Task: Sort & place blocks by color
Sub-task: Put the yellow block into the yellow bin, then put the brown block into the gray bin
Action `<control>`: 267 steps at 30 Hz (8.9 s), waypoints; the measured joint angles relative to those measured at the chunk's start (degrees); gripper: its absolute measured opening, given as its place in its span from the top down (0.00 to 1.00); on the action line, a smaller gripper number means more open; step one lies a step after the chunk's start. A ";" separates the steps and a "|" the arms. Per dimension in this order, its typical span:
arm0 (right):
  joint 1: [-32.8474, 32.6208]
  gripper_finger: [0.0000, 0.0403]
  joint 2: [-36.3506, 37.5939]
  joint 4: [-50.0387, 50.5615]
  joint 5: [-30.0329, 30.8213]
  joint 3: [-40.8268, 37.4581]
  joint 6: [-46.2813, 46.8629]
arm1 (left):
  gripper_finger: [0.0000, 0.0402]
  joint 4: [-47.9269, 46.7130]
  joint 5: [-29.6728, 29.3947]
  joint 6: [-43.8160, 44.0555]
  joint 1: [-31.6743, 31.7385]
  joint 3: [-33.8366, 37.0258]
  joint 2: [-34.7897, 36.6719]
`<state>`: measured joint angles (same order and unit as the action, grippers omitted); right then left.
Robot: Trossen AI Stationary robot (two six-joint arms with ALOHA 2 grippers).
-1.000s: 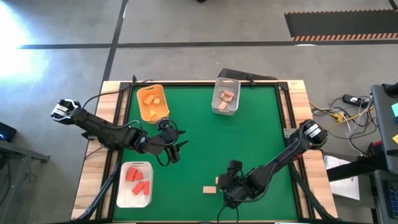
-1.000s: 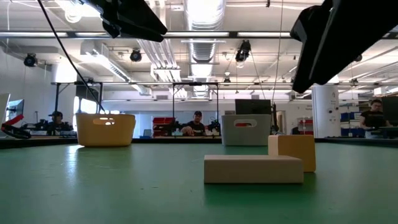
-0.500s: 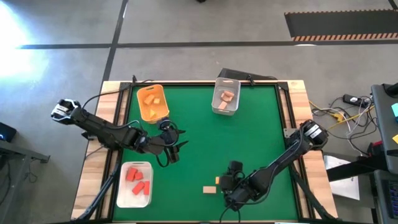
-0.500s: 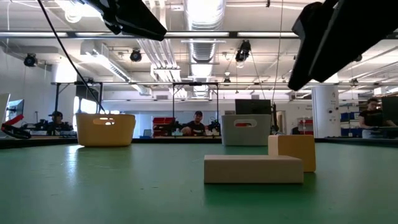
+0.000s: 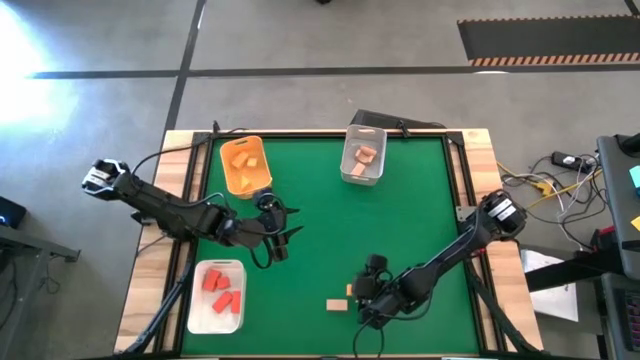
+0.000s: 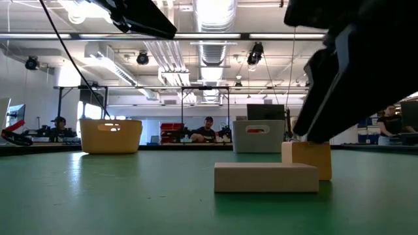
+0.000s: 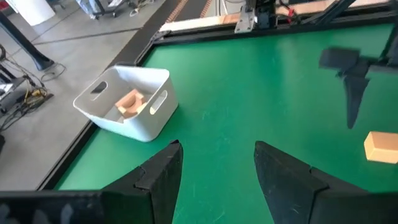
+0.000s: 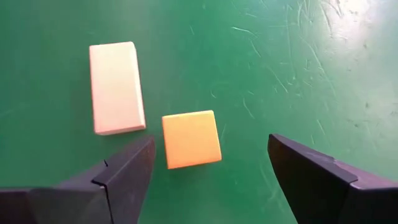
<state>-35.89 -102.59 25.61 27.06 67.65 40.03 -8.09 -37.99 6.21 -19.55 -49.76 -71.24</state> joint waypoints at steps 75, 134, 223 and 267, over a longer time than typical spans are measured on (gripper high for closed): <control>9.30 0.70 15.45 -66.67 8.56 -29.96 -46.12 | 0.53 23.35 17.22 -6.89 -0.09 0.48 -11.67; 28.51 0.36 17.84 -65.08 -28.76 -27.90 -14.10 | 0.70 31.60 12.96 -43.90 0.63 0.50 -19.92; 18.03 0.44 31.31 -37.15 -8.60 -27.88 -20.42 | 0.40 -8.94 18.50 -0.56 10.60 -9.86 -6.21; 13.63 0.29 2.99 -18.56 -9.04 -0.67 -28.69 | 0.40 12.13 17.52 -0.87 2.93 0.63 -6.25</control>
<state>-22.26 -99.59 7.04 18.02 66.98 11.34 4.04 -20.47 5.34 -16.62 -49.12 -77.49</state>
